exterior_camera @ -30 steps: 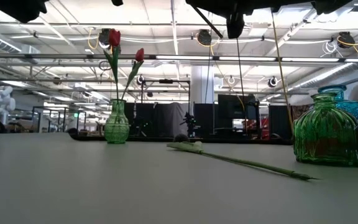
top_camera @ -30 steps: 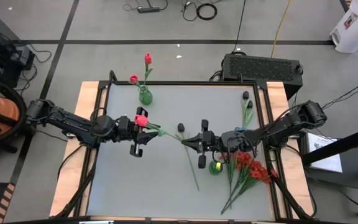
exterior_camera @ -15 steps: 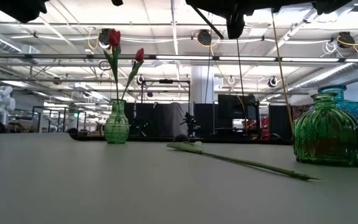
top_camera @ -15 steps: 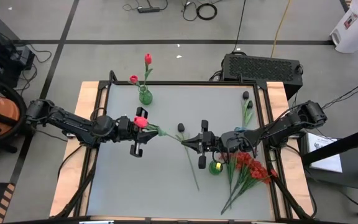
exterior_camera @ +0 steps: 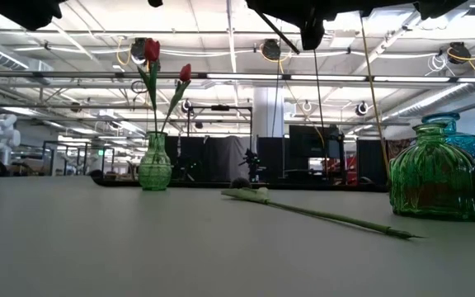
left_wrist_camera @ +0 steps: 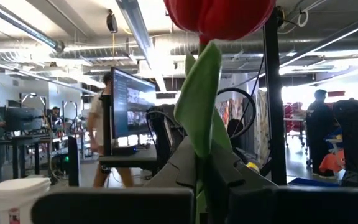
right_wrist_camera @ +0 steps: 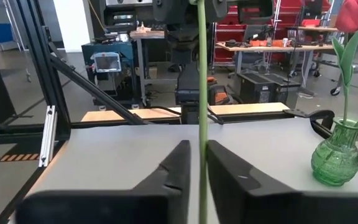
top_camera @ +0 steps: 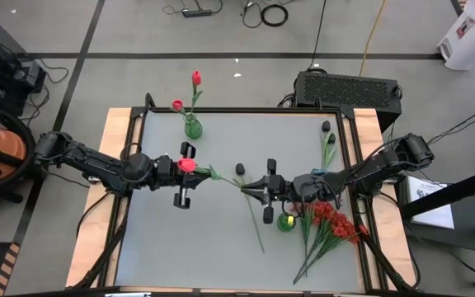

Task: Sort flowers into vase by color
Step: Put the pink flower into the top green vase

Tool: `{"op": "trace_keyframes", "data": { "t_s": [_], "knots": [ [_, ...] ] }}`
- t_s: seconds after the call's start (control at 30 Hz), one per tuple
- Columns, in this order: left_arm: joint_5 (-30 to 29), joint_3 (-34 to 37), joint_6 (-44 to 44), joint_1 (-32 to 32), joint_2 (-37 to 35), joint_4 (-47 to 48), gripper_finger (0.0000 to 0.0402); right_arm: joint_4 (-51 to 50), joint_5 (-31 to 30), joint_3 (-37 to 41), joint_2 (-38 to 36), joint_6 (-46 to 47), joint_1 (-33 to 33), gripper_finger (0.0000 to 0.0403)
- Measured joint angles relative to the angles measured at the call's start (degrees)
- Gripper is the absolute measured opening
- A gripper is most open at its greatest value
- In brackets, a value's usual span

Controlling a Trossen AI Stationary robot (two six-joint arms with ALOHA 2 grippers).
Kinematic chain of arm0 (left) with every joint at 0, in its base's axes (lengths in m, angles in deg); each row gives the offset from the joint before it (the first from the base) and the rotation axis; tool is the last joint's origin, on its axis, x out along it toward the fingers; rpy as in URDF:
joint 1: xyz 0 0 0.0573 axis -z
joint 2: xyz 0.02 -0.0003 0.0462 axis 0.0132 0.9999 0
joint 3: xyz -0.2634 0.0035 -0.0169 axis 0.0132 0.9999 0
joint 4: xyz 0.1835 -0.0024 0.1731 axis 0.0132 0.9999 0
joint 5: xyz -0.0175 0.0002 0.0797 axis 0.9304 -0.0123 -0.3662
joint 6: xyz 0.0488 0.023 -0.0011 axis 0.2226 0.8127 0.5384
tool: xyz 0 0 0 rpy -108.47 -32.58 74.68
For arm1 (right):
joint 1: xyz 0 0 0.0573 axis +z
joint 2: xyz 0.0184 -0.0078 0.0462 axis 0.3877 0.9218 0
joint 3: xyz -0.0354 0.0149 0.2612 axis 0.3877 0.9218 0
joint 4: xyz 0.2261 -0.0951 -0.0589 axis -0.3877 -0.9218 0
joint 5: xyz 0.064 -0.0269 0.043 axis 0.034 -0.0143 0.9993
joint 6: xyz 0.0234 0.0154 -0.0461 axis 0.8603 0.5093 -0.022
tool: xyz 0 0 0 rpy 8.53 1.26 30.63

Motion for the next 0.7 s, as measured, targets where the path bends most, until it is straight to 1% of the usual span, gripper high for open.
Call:
{"op": "trace_keyframes", "data": {
  "t_s": [0.2, 0.33, 0.47, 0.7],
  "knots": [
    [-0.02, 0.0, 1.56, 0.04, -1.44, 0.19, 0.0007, -0.02, 0.0, 0.0, 0.0, 0.01, 0.0, 0.0114],
    [-0.16, 0.0, 3.23, 0.45, -4.2, 3.49, 0.0006, -0.04, 0.0, 0.0, 0.0, 0.05, 0.04, 0.0146],
    [-0.47, 0.0, 3.27, 0.5, -8.09, 8.77, 0.0006, -0.09, 0.02, 0.0, 0.0, 0.12, 0.04, 0.0166],
    [-4.54, 0.0, 3.48, 0.48, -16.03, 21.3, 0.0005, -0.07, 0.02, 0.0, 0.0, 0.2, 0.04, 0.0182]
  ]
}}
